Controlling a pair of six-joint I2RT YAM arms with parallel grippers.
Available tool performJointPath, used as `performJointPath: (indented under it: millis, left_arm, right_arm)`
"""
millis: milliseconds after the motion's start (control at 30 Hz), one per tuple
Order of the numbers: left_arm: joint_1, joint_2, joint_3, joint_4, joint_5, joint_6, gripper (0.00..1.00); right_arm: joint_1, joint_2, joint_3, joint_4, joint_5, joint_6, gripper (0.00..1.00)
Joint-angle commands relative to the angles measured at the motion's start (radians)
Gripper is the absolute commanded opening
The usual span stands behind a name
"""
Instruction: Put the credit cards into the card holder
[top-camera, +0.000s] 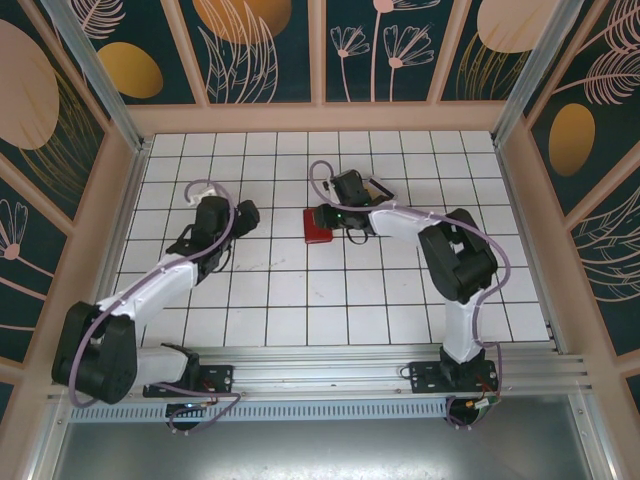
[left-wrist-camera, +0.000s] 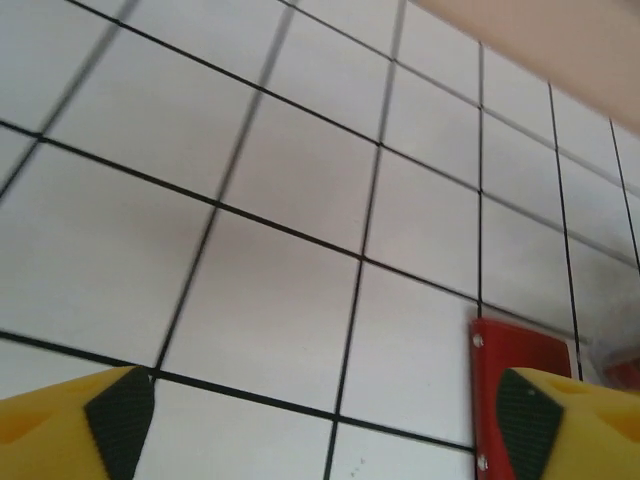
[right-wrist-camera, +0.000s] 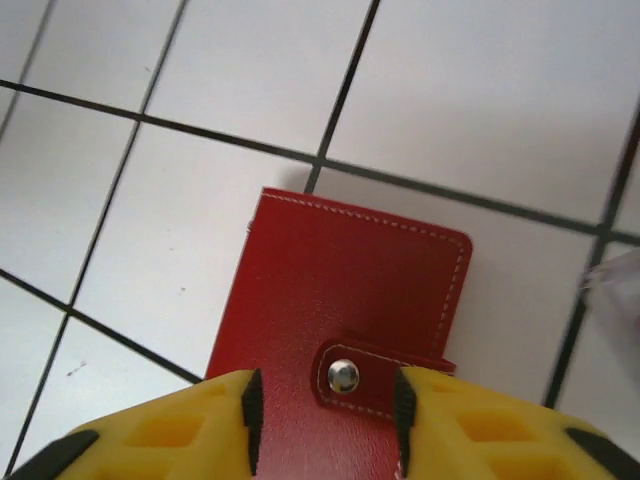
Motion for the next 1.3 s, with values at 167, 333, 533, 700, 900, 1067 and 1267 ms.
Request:
performJointPath:
  millis: [167, 333, 533, 700, 900, 1067, 1267]
  left_arm:
    - [0.091, -0.23, -0.154, 0.07, -0.34, -0.058, 0.99]
    - [0.098, -0.344, -0.338, 0.289, -0.561, -0.01, 0.99]
    - [0.102, -0.297, -0.418, 0.538, -0.678, 0.287, 0.99]
    - [0.121, -0.168, -0.502, 0.81, -0.598, 0.422, 0.99]
    - [0.161, -0.057, -0.537, 0.98, -0.471, 0.492, 0.99]
    - [0.22, 0.011, -0.574, 1.189, -0.319, 0.544, 0.99]
    - [0.262, 0.052, -0.523, 1.149, -0.114, 0.6, 0.99]
  right_arm:
    - [-0.054, -0.362, -0.104, 0.054, 0.316, -0.106, 0.6]
    - [-0.27, -0.535, -0.341, 0.264, 0.408, -0.053, 0.66]
    - [-0.464, -0.65, -0.643, 0.627, 0.474, -0.085, 0.98]
    - [-0.5, -0.633, -0.808, 0.861, 0.659, -0.135, 0.99]
    - [-0.557, -0.634, -1.009, 1.122, 0.549, -0.146, 0.99]
    - [-0.586, -0.544, -1.127, 1.35, 0.486, -0.144, 0.99]
    - [-0.589, -0.388, -1.097, 1.453, 0.263, -0.233, 0.99]
